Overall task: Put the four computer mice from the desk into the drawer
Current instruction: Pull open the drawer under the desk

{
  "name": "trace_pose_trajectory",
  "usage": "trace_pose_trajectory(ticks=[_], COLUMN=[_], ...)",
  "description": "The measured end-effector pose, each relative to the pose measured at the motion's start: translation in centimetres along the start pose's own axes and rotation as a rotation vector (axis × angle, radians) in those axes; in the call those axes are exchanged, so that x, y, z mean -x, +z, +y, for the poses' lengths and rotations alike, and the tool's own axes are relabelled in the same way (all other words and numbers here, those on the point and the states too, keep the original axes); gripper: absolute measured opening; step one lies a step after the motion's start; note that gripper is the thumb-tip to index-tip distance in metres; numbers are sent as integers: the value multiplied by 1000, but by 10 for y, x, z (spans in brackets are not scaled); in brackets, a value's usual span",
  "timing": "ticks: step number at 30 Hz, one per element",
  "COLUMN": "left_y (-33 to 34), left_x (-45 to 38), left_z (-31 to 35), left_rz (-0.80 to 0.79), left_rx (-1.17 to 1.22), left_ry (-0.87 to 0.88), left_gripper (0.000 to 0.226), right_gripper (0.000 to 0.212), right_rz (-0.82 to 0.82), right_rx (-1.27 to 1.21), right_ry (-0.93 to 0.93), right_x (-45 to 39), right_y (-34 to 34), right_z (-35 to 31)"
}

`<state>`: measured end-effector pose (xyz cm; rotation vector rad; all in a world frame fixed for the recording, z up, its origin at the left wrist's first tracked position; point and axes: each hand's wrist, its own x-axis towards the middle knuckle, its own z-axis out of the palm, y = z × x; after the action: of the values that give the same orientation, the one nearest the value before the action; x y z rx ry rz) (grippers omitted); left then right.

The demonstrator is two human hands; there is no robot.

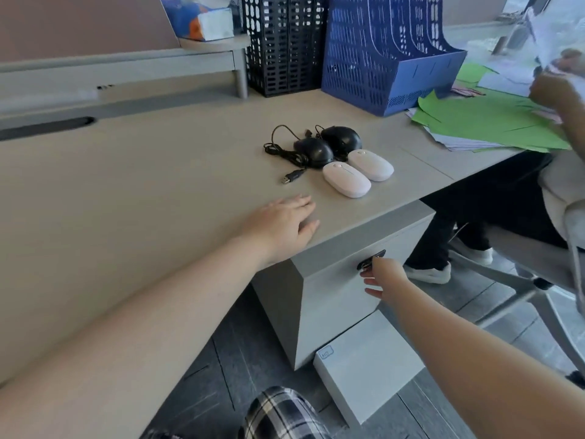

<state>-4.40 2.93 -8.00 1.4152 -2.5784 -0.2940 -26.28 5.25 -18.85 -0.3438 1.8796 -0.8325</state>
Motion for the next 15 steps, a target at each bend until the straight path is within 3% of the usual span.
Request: trace_pose_trajectory(ticks=[7,12,15], left_y=[-1,-3,-5], left_x=[5,4,4], left_z=[20,23,27], left_rz=[-81,-101,-125], left_rx=[-103,-131,-126], left_ry=[-56,-95,-112], left_gripper=[60,59,59], right_gripper=[15,6,15], right_rz=[-59,-80,-91], right_rx=[-3,97,187], right_ry=[-3,-126,-14], right_x=[1,6,15], right_y=[-4,-8,-26], right_z=[4,9,10])
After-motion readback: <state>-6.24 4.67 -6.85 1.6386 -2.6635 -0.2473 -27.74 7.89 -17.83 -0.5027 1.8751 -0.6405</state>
